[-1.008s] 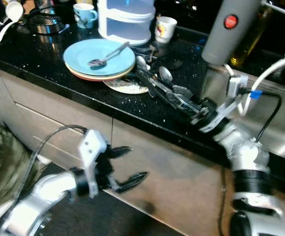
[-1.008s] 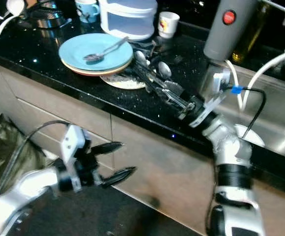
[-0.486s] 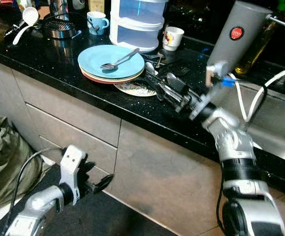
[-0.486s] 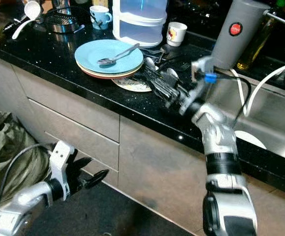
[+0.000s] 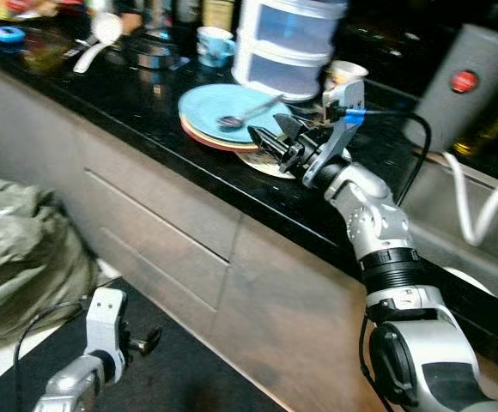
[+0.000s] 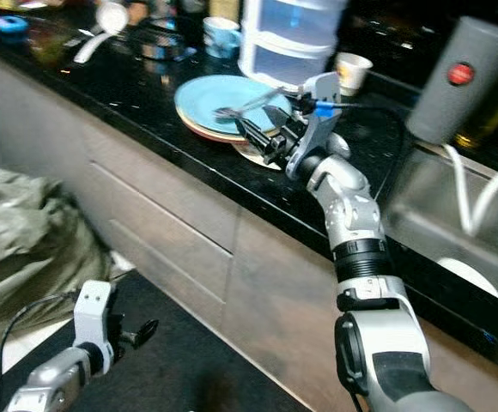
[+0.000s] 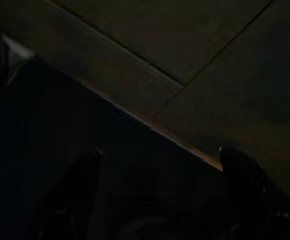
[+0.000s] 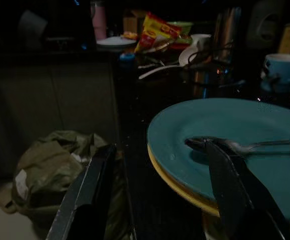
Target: Kitchen organization
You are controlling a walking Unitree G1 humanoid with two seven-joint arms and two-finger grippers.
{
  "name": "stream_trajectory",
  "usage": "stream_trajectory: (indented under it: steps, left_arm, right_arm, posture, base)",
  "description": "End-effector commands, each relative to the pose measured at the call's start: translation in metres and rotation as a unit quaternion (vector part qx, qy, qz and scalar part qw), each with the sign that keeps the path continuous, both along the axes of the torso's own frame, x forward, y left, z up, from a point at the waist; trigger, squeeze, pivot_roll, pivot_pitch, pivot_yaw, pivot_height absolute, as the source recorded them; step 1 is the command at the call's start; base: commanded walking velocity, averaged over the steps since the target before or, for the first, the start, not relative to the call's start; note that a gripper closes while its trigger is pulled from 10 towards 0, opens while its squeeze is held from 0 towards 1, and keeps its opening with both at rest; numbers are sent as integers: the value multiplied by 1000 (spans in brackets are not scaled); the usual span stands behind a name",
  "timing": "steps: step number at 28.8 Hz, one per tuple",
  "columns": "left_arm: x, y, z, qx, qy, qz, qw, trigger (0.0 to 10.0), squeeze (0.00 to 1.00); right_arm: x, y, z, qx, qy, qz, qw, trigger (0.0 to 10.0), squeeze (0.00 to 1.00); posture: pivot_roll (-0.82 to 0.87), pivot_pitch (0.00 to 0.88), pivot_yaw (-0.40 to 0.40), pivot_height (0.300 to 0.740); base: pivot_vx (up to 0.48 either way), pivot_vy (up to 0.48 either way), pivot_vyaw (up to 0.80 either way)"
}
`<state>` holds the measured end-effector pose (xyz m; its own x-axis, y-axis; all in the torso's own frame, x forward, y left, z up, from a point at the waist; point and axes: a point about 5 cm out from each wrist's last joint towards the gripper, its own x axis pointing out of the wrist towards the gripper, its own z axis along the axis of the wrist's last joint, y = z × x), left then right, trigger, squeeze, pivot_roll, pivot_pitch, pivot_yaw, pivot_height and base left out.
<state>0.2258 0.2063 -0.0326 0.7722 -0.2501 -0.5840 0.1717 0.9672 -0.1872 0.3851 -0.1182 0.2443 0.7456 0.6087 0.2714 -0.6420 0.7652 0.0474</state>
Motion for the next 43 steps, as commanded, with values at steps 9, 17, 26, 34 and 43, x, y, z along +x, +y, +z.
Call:
stream_trajectory:
  steps: [9,17,26,34,43]
  left_arm:
    - [-17,-2,-28,39,73,52,995,10000,0]
    - [-25,-2,-34,26,88,82,992,10000,0]
    - [-27,-4,-37,25,93,86,992,10000,0]
    - [-27,-4,-37,23,93,84,992,10000,0]
    - [-24,-5,-36,21,89,79,993,10000,0]
  right_arm:
    - [7,-13,0,45,10,-66,997,10000,0]
    - [3,-19,3,103,7,-73,992,10000,0]
    - [-6,-17,6,149,-12,-30,988,10000,0]
    - [-5,-20,7,147,-10,-41,988,10000,0]
    - [-5,-26,10,155,-8,-50,987,10000,0]
  posture:
    - [142,7,-132,740]
    - [139,2,-129,740]
    - [137,0,-125,740]
    - [135,0,-121,740]
    - [134,0,-120,740]
  base:
    - [0,0,261]
    - [72,0,0]
    - [360,0,0]
    - [377,0,0]
    - [392,0,-711]
